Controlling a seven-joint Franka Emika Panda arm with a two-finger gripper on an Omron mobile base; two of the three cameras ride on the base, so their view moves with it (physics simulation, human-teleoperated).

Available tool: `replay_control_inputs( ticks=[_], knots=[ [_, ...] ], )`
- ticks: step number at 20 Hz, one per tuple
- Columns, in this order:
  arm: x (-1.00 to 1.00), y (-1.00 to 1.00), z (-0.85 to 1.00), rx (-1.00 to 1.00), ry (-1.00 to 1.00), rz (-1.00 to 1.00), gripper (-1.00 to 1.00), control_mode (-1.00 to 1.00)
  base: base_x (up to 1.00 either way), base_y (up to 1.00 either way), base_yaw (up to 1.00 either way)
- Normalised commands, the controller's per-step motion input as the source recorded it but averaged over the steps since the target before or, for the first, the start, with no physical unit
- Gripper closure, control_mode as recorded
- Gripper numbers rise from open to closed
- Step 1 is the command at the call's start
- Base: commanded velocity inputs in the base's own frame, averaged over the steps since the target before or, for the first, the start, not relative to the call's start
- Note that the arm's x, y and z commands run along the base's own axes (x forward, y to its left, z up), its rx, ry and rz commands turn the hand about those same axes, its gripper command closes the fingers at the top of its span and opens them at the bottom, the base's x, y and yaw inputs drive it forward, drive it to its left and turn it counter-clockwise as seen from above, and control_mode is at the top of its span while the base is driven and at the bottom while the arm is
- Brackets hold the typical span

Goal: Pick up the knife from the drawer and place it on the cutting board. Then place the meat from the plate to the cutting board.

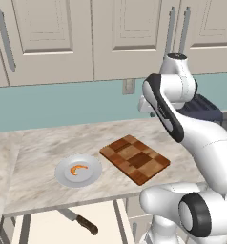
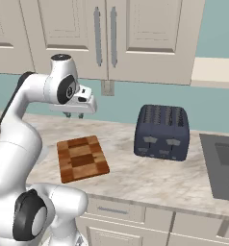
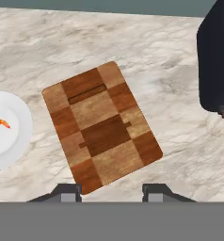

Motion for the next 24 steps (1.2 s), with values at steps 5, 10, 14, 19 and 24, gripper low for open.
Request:
replay_control_inputs(
  ticks=[5,10,14,19,24],
  knots=[
    [-0.32,0.01,-0.06,0.0,-0.04,0.0,-1.0,-1.0,0.0,0.0,0.0],
    [-0.48,0.47,-0.46,0.0,-0.01,0.0,-1.0,-1.0,0.0,0.0,0.0],
    [-0.08,0.94,-0.5,0.0,0.04,0.0,-1.0,-1.0,0.0,0.0,0.0],
    [-0.01,1.0,-0.51,0.0,0.05,0.0,-1.0,-1.0,0.0,0.0,0.0],
    [-0.43,0.48,-0.46,0.11,0.08,0.04,-1.0,-1.0,0.0,0.0,0.0]
  ],
)
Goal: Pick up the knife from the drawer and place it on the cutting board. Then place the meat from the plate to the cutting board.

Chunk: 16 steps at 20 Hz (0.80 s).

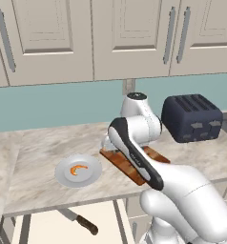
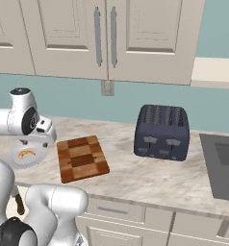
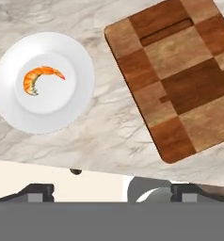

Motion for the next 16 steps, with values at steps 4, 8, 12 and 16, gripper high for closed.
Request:
replay_control_inputs(
  ticks=[4,8,12,16],
  knots=[
    [-0.58,0.37,-0.4,0.11,0.11,0.08,-1.0,-1.0,0.0,0.0,0.0],
    [-0.57,0.45,-0.3,0.13,0.1,0.06,-1.0,-1.0,0.0,0.0,0.0],
    [-0.49,0.71,-0.29,0.08,0.11,0.0,-1.0,-1.0,0.0,0.0,0.0],
    [-0.38,0.56,-0.37,0.03,0.11,0.01,-1.0,-1.0,0.0,0.0,0.0]
  ],
)
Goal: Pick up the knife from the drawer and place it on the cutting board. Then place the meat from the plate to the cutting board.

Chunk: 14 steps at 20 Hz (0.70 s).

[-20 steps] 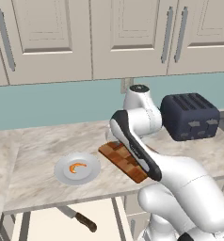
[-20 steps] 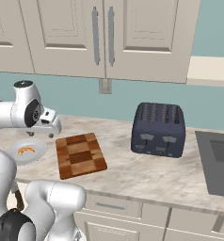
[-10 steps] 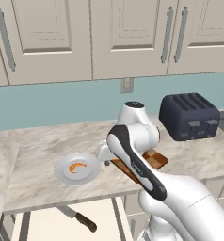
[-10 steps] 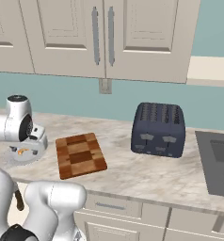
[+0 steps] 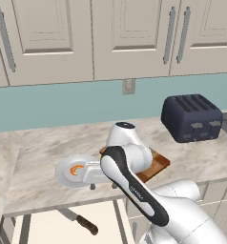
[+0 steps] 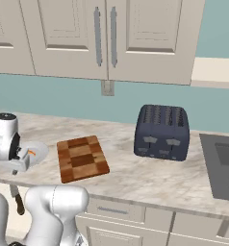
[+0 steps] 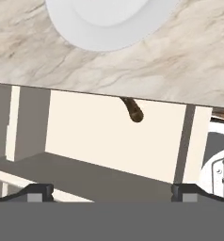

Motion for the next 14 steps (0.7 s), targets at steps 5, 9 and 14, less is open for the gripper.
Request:
replay_control_inputs(
  ticks=[5,9,14],
  knots=[
    [-0.16,0.25,-0.44,0.0,0.09,0.04,-1.0,-1.0,0.0,0.0,0.0],
    [-0.25,0.21,-0.55,0.0,0.05,0.01,-1.0,-1.0,0.0,0.0,0.0],
    [-0.22,0.33,-0.51,-0.03,0.05,0.01,-1.0,-1.0,0.0,0.0,0.0]
  ],
)
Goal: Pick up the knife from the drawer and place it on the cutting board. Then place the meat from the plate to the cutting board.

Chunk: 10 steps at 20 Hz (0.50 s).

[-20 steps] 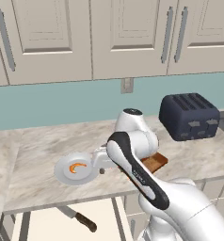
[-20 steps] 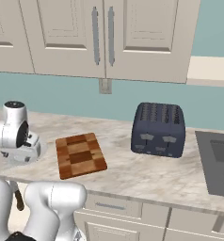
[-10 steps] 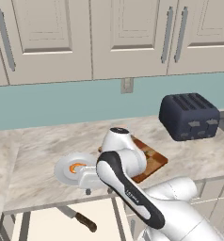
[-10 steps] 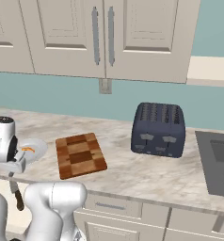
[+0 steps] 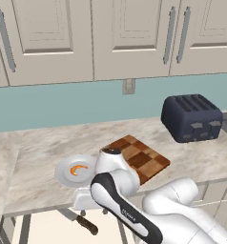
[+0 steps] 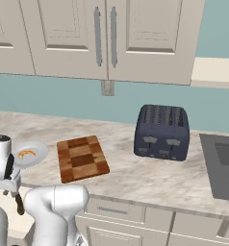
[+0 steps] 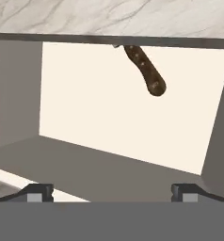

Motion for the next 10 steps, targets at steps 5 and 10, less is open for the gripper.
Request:
replay_control_inputs(
  ticks=[5,10],
  knots=[
    [-0.03,0.25,-0.34,-0.05,0.08,0.02,-1.0,-1.0,0.0,0.0,0.0],
    [0.0,0.0,-0.27,0.0,0.03,0.0,-1.0,-1.0,0.0,0.0,0.0]
  ],
)
